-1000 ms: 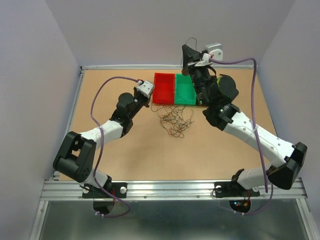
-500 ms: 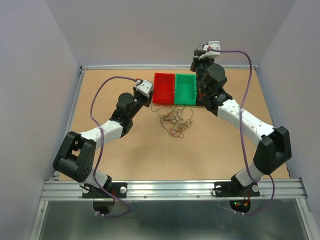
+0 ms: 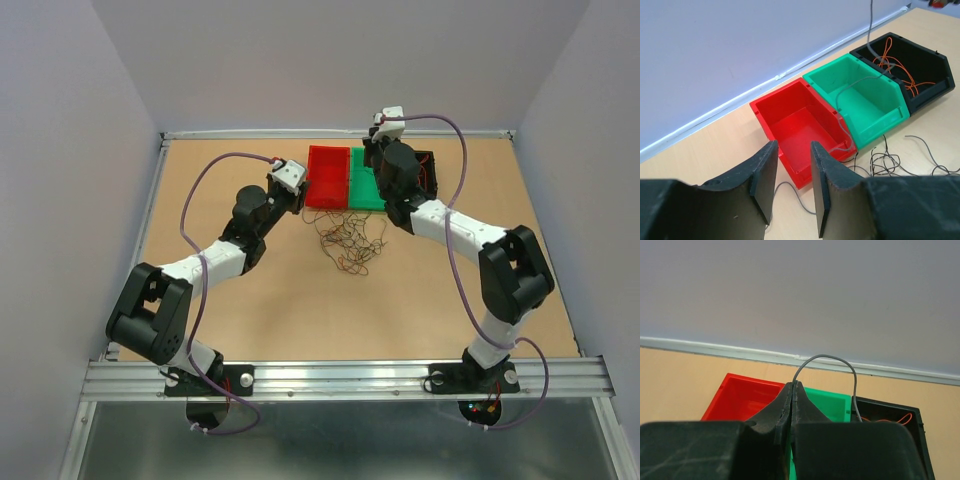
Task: Untangle the cables
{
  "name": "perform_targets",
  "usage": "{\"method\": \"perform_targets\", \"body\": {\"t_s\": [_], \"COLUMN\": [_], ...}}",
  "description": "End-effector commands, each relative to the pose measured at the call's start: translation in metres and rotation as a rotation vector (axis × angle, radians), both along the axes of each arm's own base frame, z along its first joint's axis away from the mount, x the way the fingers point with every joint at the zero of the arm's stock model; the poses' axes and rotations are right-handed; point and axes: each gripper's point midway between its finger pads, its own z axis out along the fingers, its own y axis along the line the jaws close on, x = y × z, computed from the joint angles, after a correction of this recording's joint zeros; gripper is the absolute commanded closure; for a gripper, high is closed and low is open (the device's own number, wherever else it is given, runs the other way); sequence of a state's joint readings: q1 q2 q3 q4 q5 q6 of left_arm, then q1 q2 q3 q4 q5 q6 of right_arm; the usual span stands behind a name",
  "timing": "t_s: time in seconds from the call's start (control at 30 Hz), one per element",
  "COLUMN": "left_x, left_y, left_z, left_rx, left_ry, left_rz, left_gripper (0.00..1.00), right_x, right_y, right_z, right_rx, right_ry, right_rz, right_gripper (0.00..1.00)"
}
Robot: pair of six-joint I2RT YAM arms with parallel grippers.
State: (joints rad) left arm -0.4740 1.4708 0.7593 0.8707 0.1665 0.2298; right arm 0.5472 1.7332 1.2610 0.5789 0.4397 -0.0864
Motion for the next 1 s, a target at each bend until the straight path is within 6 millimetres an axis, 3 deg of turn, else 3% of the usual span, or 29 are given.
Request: {"method": "perform_targets", "body": {"t_s": [0.0, 0.1, 0.27, 0.47, 0.97], "left_x": [-0.004, -0.004, -0.004, -0.003, 0.004], "left_y": [-0.002, -0.002, -0.003, -0.003, -0.011], "left_z": [0.018, 0.016, 0.017, 0.016, -0.002], "left_rx": [-0.026, -0.021, -0.021, -0.017, 0.020], "left_ry": [-0.058, -0.056, -0.058, -0.057, -0.011], "left_rz": [-0.022, -0.025, -0.028, -0.026, -0.052], "left_gripper": [0.57, 0.56, 0.56, 0.56, 0.56], "right_x": [0.010, 0.020, 0.031, 0.024, 0.014], "right_y": [-0.002, -0.006, -0.020, -0.032, -0.038], "right_z": [0.001, -0.015, -0.013, 0.029, 0.099], "right_rx": [0.015, 0.003, 0.047, 0.123, 0.224], "right_ry": [-0.040, -0.015, -0.019, -0.086, -0.187], "right_rz": [-0.040, -0.070, -0.101, -0.126, -0.120], "right_gripper": [1.00, 0.99, 0.99, 1.00, 1.00]}}
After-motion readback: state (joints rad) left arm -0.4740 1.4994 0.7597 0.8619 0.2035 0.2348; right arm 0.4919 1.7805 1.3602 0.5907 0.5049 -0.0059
